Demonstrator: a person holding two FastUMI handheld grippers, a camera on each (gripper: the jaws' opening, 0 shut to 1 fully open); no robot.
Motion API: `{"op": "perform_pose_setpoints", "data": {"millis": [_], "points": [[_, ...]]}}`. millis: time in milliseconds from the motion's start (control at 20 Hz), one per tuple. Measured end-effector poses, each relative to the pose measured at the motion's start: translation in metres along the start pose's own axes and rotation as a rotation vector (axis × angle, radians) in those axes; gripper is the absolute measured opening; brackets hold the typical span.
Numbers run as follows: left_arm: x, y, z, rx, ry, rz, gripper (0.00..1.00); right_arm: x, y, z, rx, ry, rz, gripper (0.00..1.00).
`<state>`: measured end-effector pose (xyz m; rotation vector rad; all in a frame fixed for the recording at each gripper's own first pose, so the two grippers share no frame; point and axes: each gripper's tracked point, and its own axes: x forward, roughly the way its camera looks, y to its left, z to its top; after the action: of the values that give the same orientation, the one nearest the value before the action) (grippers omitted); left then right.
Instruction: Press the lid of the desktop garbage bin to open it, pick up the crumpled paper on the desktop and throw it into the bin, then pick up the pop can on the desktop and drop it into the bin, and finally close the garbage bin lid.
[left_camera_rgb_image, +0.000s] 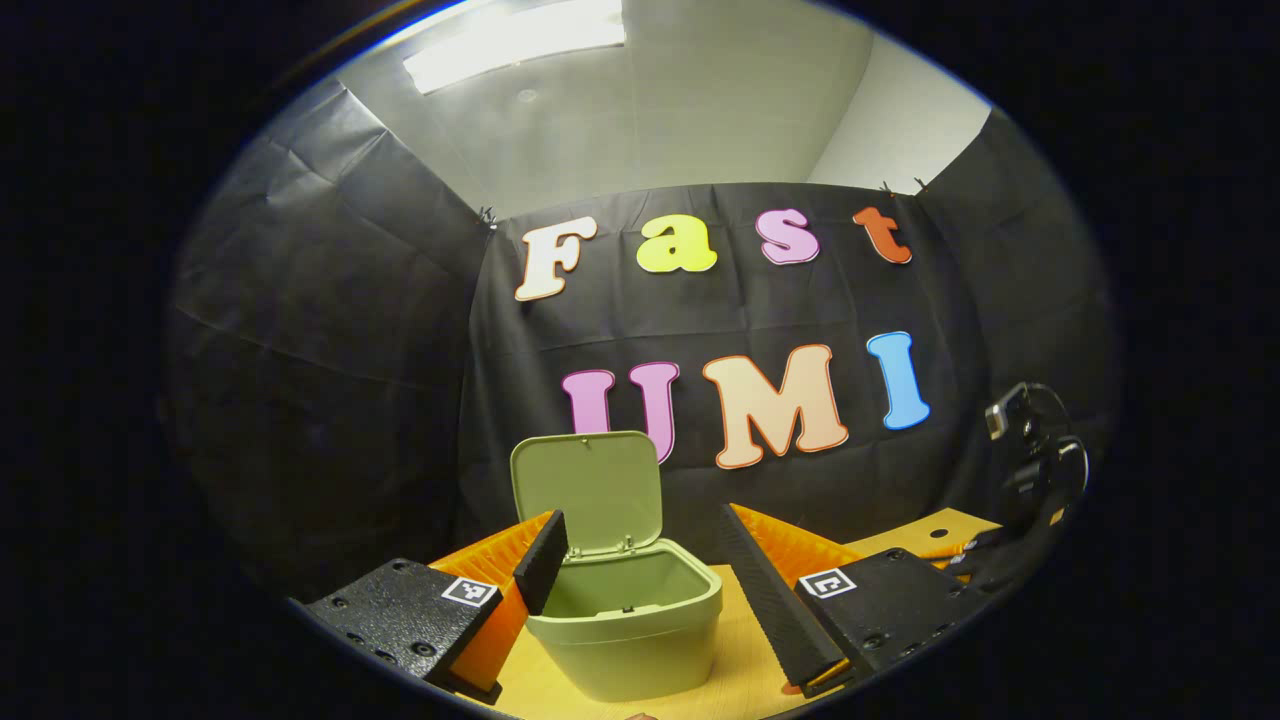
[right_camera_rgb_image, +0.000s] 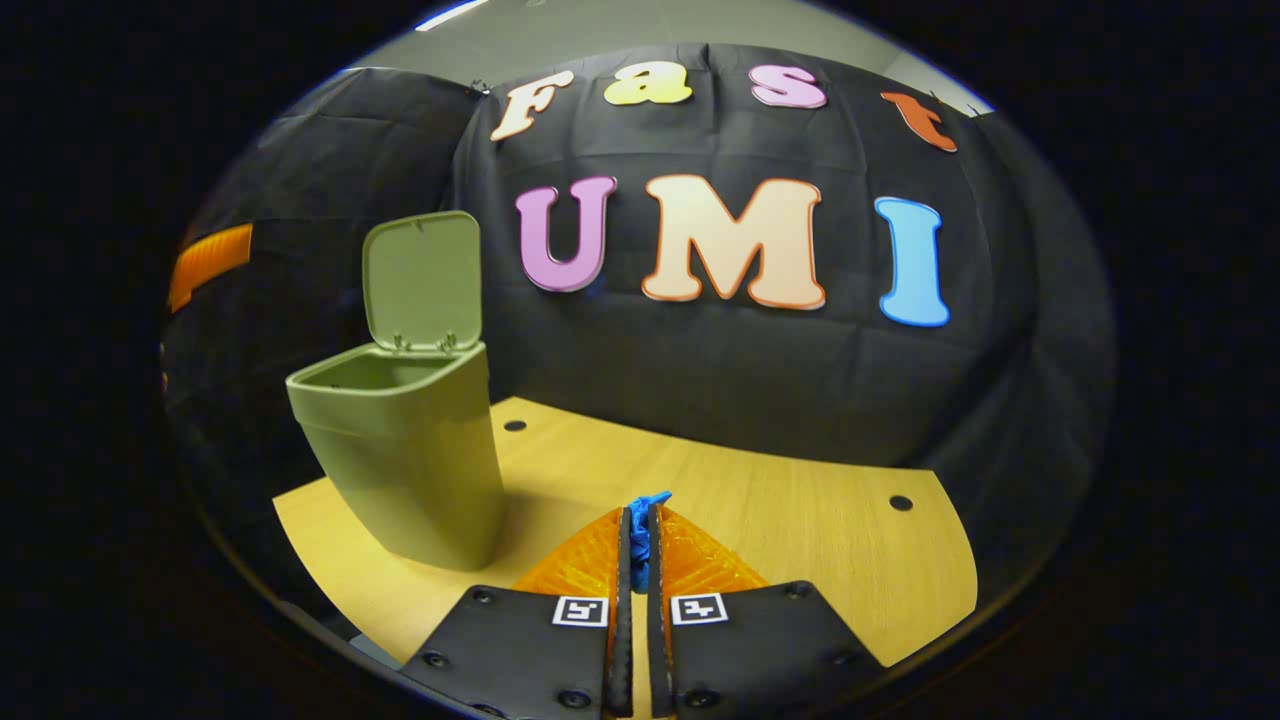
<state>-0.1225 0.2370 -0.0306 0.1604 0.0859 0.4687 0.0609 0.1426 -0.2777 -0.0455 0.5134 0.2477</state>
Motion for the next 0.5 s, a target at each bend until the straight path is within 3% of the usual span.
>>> {"op": "perform_pose_setpoints", "data": {"millis": [250,500], "points": [[-0.011,0.031,-0.031,0.020,0.066,0.037,0.94,0.016,0.064,0.067,0.012,-0.133,0.104,0.08],[-0.018,0.059,-0.060,0.029,0.123,0.060,0.94,0.038,0.127,0.086,0.009,-0.167,0.192,0.08]]}}
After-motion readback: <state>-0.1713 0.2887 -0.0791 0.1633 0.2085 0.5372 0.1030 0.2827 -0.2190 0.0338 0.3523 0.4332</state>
